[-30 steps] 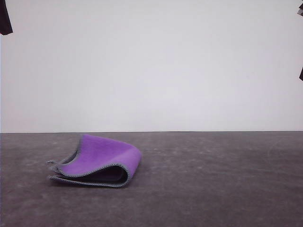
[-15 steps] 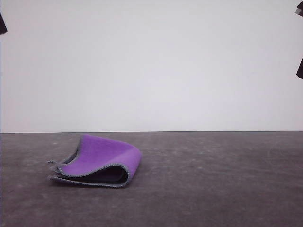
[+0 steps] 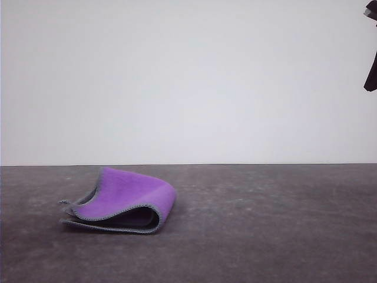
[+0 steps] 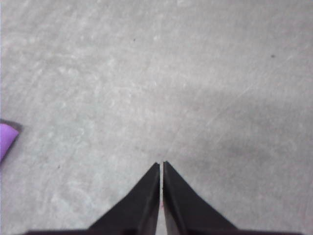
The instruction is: Fold clothes
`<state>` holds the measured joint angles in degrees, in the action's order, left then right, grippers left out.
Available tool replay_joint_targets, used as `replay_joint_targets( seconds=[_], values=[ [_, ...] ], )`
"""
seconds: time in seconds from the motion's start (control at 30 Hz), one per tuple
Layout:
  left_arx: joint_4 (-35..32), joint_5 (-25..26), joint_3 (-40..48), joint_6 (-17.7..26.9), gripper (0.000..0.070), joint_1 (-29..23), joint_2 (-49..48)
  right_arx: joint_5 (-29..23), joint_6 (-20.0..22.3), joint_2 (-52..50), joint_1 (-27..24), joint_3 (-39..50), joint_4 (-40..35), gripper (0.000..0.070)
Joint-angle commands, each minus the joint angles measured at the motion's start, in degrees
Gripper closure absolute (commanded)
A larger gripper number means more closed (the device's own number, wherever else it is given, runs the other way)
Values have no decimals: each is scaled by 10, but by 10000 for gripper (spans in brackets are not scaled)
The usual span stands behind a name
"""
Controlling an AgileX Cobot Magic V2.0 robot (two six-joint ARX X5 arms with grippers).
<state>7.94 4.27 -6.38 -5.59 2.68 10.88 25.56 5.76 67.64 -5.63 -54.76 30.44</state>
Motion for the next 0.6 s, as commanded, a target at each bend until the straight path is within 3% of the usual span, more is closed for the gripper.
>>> replay_joint_targets(
  seconds=[0.0, 0.3, 0.57],
  values=[
    [-4, -3, 12, -14, 684, -1, -29, 3, -4, 5, 1, -4, -12, 694],
    [65, -3, 41, -14, 684, -6, -108, 3, -4, 5, 1, -4, -21, 694],
    [63, -3, 42, -14, 684, -13, -100, 3, -4, 5, 1, -4, -22, 694]
  ],
)
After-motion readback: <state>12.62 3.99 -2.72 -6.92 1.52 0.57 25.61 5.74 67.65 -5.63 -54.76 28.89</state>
